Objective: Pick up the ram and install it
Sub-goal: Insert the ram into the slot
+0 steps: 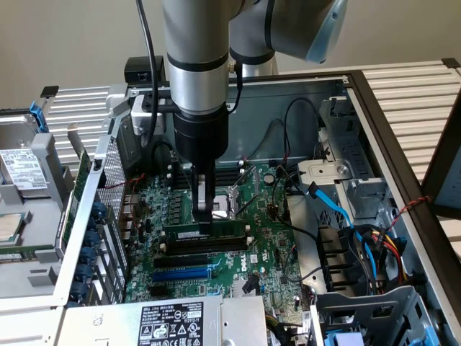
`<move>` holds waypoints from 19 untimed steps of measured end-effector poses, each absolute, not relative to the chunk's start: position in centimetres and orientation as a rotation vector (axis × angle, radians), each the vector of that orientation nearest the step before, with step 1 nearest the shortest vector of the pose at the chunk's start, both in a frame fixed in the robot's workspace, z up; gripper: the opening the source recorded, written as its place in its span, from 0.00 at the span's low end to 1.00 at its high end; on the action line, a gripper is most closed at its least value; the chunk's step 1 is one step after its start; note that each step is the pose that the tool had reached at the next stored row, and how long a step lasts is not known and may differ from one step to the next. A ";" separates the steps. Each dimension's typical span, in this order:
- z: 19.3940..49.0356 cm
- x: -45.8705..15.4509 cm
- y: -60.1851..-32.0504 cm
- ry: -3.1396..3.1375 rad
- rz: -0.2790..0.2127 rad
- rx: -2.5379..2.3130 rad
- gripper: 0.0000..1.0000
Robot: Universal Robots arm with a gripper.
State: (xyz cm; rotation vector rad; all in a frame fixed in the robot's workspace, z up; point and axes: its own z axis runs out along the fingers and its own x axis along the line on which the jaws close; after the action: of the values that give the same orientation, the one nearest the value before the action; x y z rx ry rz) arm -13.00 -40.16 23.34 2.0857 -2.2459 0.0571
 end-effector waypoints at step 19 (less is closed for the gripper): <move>23.1 -13.0 -40.3 -2.244 0.054 2.085 0.14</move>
State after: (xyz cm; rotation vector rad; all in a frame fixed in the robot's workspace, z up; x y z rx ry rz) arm -13.00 -40.31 23.14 2.0847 -2.2444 0.0538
